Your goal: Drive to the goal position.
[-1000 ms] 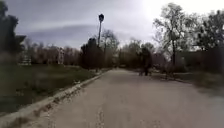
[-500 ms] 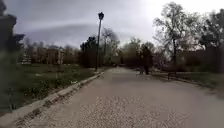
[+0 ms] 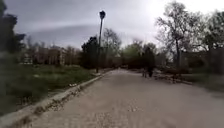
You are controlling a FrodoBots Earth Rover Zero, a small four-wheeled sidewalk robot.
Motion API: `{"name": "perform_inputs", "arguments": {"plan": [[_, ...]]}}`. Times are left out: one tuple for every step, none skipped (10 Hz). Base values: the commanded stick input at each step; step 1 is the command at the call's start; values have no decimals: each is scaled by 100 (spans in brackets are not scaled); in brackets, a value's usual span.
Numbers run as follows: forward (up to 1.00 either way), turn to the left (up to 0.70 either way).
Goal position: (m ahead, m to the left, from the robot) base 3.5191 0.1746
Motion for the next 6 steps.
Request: {"name": "perform_inputs", "arguments": {"plan": [[70,0],[70,0],[70,0],[70,0],[70,0],[70,0]]}}
